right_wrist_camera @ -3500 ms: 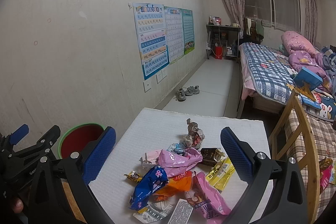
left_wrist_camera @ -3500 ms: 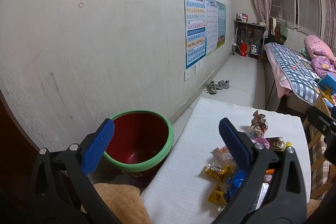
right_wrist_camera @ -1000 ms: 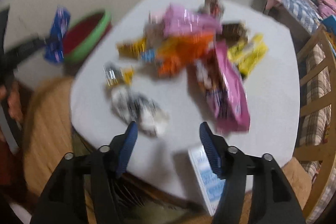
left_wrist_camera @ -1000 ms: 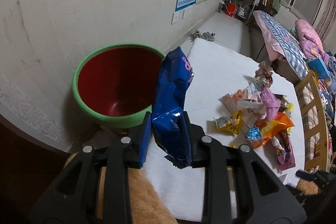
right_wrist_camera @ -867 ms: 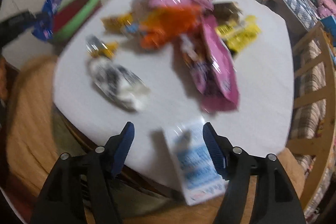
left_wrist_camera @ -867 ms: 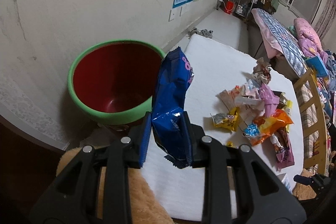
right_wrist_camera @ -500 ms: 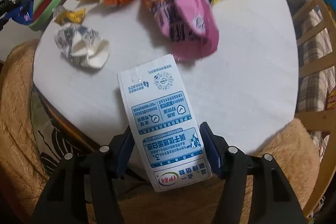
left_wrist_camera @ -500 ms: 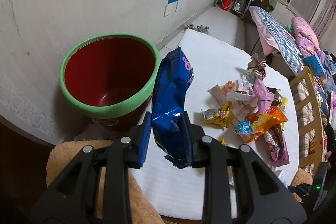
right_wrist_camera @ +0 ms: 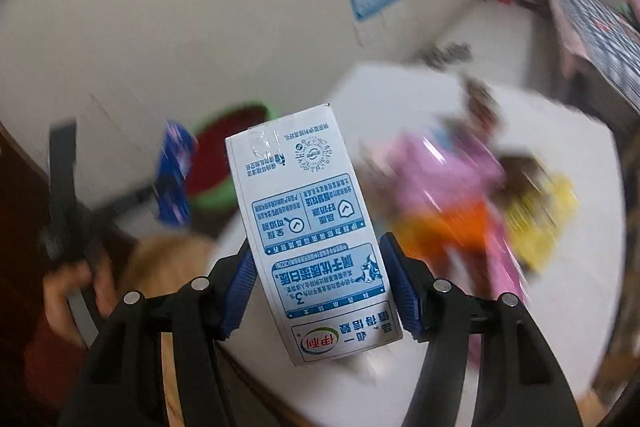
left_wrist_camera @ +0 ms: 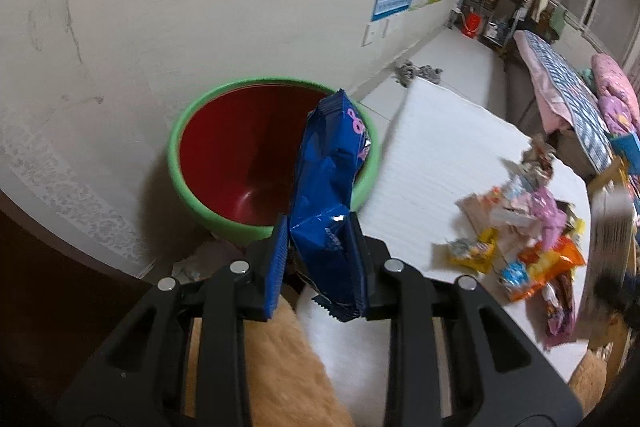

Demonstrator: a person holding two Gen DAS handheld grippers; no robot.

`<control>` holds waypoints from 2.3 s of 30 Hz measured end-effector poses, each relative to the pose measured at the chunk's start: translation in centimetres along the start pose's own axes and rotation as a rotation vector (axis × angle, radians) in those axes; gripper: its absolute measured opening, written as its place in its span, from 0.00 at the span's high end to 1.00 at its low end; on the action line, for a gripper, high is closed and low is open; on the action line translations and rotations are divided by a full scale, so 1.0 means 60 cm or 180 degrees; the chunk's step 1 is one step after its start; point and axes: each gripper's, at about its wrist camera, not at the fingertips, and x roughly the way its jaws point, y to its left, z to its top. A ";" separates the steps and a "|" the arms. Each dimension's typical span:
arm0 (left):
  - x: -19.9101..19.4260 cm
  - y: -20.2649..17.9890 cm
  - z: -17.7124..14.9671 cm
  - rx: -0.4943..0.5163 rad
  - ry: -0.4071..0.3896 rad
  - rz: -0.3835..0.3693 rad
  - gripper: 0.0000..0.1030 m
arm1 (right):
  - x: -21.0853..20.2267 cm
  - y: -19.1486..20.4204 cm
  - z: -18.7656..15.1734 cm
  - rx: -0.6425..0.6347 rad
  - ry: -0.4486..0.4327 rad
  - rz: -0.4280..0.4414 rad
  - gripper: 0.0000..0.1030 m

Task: Collect trash
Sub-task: 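Carry the blue bag and milk carton over the red bucket and open both grippers, then grasp a yellow candy wrapper with the left gripper while the right gripper grasps the orange bag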

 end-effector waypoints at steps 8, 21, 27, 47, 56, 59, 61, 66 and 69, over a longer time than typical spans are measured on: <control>0.067 0.074 0.067 -0.0263 0.0014 0.0151 0.73 | 0.156 0.104 0.161 0.0067 0.0088 0.0432 0.43; 0.108 0.146 0.095 -0.0406 -0.0011 0.0275 0.42 | 0.275 0.162 0.219 0.0203 0.0242 0.0569 0.33; 0.097 0.128 0.078 -0.0321 0.0005 0.0223 0.41 | 0.230 0.128 0.192 0.0339 0.0189 0.0535 0.33; 0.045 -0.109 -0.069 0.0259 0.0457 -0.0636 0.30 | 0.030 -0.071 -0.064 0.0493 0.0101 -0.0625 0.23; 0.089 -0.220 -0.130 0.0662 0.0907 -0.0874 0.24 | 0.005 -0.104 -0.113 0.0702 0.0063 -0.0681 0.23; 0.112 -0.220 -0.141 0.0632 0.1105 -0.0902 0.60 | -0.003 -0.108 -0.106 0.0722 -0.0003 -0.0662 0.23; 0.119 -0.218 -0.144 0.0590 0.1193 -0.0929 0.75 | -0.003 -0.111 -0.100 0.0738 -0.0020 -0.0645 0.23; 0.099 -0.207 -0.136 0.0570 0.1036 -0.0908 0.80 | 0.019 -0.127 -0.086 0.0958 0.0045 -0.0411 0.23; 0.080 -0.200 -0.126 0.0561 0.0882 -0.0865 0.80 | 0.036 -0.131 -0.082 0.1080 0.0085 -0.0267 0.23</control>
